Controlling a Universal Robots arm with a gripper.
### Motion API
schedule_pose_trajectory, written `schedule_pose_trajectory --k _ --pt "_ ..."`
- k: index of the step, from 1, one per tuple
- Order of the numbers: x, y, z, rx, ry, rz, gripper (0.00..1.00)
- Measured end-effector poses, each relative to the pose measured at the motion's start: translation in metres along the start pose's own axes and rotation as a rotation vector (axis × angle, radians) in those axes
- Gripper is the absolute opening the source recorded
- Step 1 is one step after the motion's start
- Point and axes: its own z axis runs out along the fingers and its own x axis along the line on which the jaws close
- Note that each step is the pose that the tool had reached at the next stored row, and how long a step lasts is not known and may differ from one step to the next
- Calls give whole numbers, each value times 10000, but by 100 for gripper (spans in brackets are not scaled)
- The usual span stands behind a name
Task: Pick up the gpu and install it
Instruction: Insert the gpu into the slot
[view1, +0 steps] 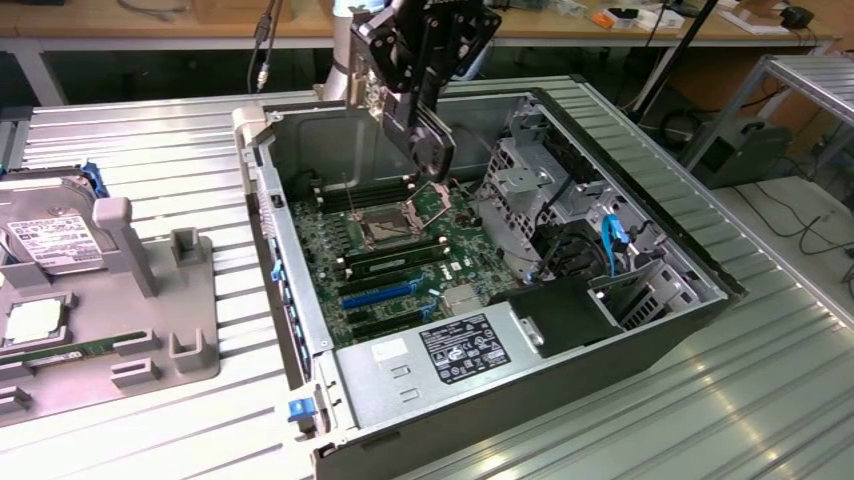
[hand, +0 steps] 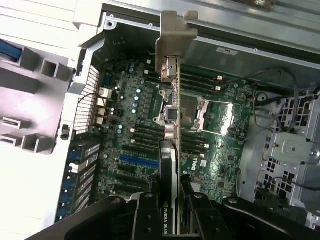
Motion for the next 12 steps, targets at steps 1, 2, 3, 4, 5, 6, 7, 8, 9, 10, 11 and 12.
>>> schedule_pose_trajectory --k 1,2,3,4,5,6,7,8,9,10,11,12 --pt "0 0 0 -9 14 -348 27" --pt "0 0 0 -15 24 -563 27" --pt "0 0 0 -24 37 -906 27" --pt "0 0 0 -32 49 -1203 27" --pt "0 0 0 -38 58 -1417 27" --pt "0 0 0 -44 68 -1664 27" --pt "0 0 0 -50 77 -1894 27" --pt "0 0 0 -57 87 -2133 27" --pt "0 0 0 -65 99 -2436 27" --pt "0 0 0 -70 105 -2600 27" --pt "0 0 0 -73 111 -2744 27" --pt "0 0 0 -77 117 -2895 27"
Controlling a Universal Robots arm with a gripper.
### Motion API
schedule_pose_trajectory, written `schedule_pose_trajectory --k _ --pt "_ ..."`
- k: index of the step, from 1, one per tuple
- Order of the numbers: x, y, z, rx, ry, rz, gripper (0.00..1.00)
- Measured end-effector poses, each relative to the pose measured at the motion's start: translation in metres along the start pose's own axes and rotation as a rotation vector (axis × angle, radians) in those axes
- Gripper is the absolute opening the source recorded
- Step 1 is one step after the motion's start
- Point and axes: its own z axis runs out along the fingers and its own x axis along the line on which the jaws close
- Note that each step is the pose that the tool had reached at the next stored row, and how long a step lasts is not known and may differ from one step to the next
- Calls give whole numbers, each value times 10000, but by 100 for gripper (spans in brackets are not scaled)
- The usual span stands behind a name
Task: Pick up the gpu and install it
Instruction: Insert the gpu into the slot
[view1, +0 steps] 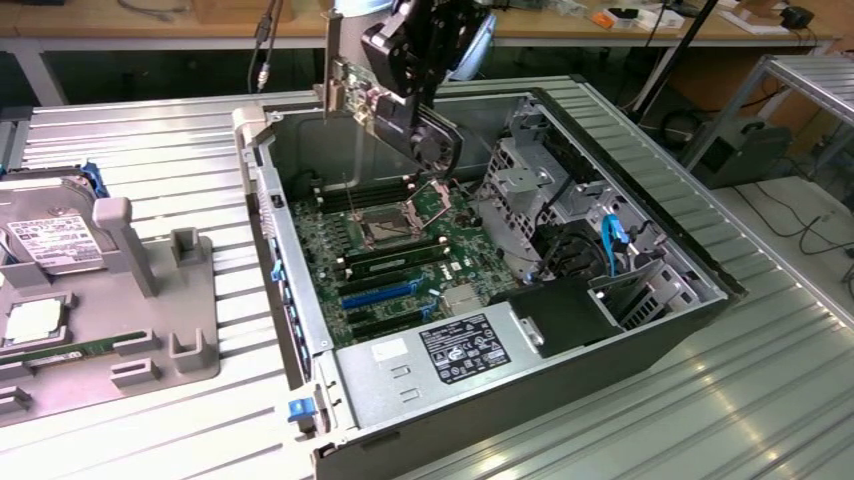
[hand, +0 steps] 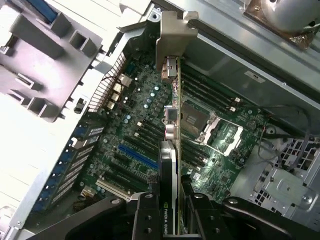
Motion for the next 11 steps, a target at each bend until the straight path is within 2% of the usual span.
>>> schedule_pose_trajectory --k 2,8,11 --pt "0 0 0 -12 18 -438 27" --pt "0 0 0 -35 53 -1293 27" --pt "0 0 0 -54 83 -2009 27"
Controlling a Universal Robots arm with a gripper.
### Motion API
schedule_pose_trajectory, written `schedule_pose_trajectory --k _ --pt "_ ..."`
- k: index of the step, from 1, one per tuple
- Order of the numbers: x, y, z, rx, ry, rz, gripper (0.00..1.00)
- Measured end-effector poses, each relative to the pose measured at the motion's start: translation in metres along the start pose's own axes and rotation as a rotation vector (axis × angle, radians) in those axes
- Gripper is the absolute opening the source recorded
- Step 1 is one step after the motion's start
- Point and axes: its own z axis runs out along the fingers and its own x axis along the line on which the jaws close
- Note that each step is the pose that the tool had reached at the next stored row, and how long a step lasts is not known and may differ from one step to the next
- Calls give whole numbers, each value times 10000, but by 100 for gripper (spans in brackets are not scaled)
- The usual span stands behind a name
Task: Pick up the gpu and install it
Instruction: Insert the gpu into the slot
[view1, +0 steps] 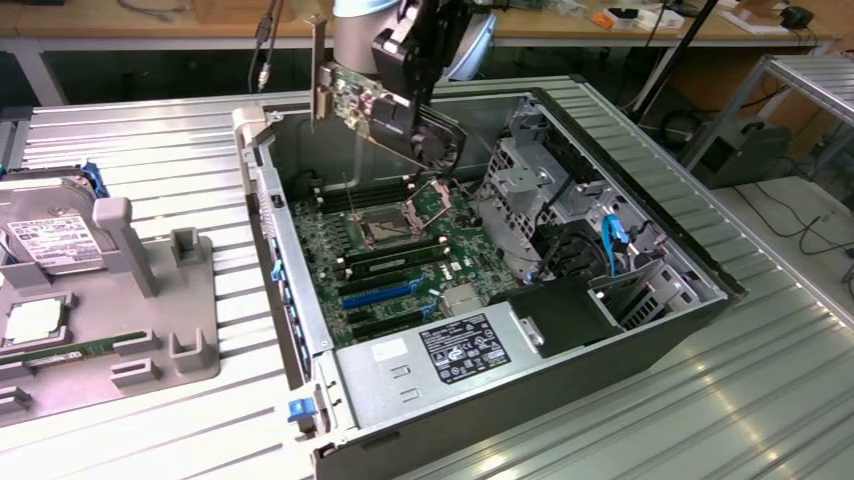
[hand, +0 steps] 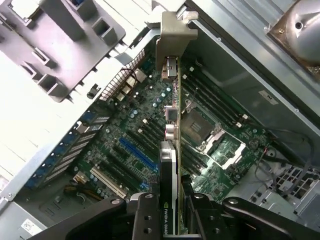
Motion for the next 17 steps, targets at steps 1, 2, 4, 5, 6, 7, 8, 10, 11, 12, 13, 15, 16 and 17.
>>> schedule_pose_trajectory --k 1,2,4,5,6,7,8,10,11,12,13,15,16,17 --pt "0 0 0 -5 9 -209 27" --pt "0 0 0 -9 15 -364 27" --pt "0 0 0 -22 34 -842 27" --pt "0 0 0 -26 38 -949 27" --pt "0 0 0 -30 45 -1122 27" --pt "0 0 0 -34 52 -1279 27" --pt "0 0 0 -41 63 -1553 27" --pt "0 0 0 -55 83 -2057 27" --pt "0 0 0 -59 89 -2191 27" --pt "0 0 0 -63 95 -2342 27" --pt "0 0 0 -67 102 -2511 27" --pt "0 0 0 -78 119 -2921 27" --pt "0 0 0 -82 124 -3051 27" --pt "0 0 0 -85 130 -3193 27"
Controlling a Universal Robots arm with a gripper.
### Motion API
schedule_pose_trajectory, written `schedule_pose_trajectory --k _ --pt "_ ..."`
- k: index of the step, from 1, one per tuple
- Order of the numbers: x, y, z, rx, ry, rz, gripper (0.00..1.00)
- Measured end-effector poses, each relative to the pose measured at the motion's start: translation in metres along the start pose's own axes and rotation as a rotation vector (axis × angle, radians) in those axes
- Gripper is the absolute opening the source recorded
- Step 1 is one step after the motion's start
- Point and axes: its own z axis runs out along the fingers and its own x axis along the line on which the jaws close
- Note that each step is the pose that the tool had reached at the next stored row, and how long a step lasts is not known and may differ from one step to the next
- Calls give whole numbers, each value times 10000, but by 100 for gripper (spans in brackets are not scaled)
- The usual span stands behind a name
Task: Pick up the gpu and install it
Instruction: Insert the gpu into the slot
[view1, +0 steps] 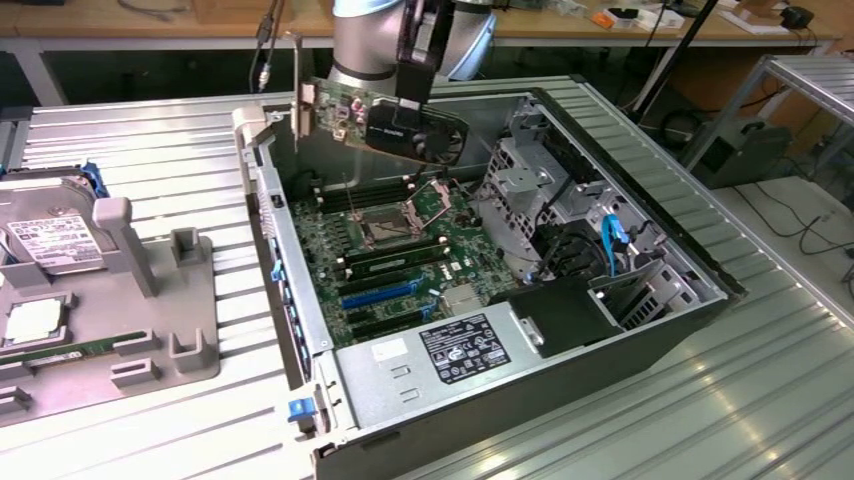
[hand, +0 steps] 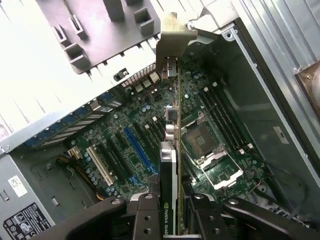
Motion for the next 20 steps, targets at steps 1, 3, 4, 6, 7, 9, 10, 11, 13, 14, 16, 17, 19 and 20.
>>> schedule_pose_trajectory --k 1,3,4,6,7,9,10,11,13,14,16,17,19,20 --pt "0 0 0 -6 9 -236 27" --pt "0 0 0 -18 29 -702 27" --pt "0 0 0 -22 34 -843 27" --pt "0 0 0 -31 48 -1162 27" --pt "0 0 0 -37 58 -1409 27" --pt "0 0 0 -46 71 -1733 27" --pt "0 0 0 -50 76 -1864 27" --pt "0 0 0 -54 83 -2030 27" --pt "0 0 0 -61 93 -2287 27" --pt "0 0 0 -70 107 -2623 27" --pt "0 0 0 -80 123 -3020 27" --pt "0 0 0 -90 137 -3356 27" --pt "0 0 0 -100 154 -3776 27" --pt "0 0 0 -107 163 -3995 27"
